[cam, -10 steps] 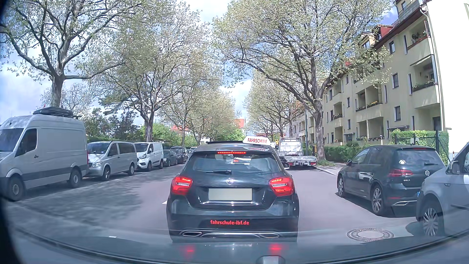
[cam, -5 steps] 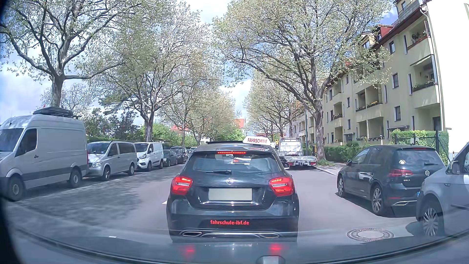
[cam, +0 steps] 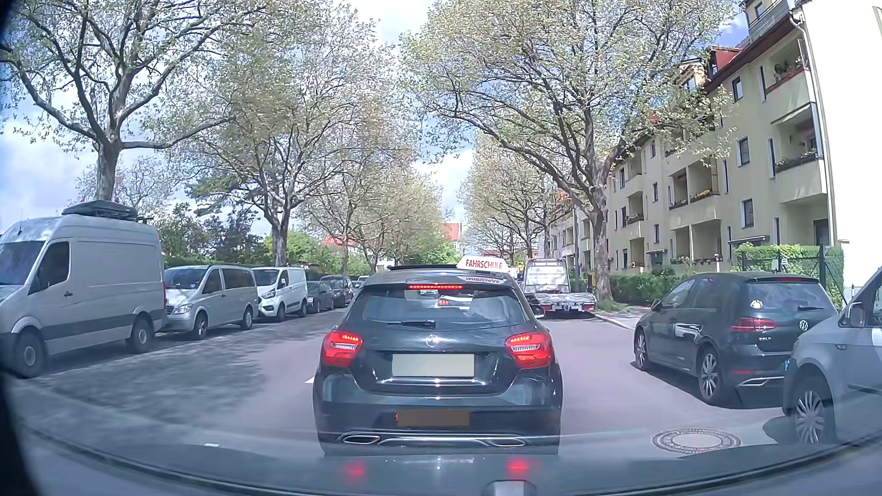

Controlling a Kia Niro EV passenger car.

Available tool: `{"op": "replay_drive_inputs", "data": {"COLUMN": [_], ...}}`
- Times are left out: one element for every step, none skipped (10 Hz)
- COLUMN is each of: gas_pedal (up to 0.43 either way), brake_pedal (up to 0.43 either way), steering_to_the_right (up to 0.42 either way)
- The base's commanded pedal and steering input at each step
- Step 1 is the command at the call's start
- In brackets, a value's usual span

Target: Follow the waypoints while adhering to traffic rules and regulations

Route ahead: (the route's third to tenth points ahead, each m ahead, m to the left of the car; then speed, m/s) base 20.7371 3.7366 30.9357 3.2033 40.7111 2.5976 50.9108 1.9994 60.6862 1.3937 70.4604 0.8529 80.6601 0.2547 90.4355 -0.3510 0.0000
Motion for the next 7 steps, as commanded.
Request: {"op": "replay_drive_inputs", "data": {"gas_pedal": [0.000,0.000,0.000,0.000,0.000,0.000,0.000], "brake_pedal": [0.396,0.396,0.396,0.396,0.390,0.396,0.396], "steering_to_the_right": [-0.004,-0.004,-0.004,-0.004,-0.004,-0.004,-0.004]}}
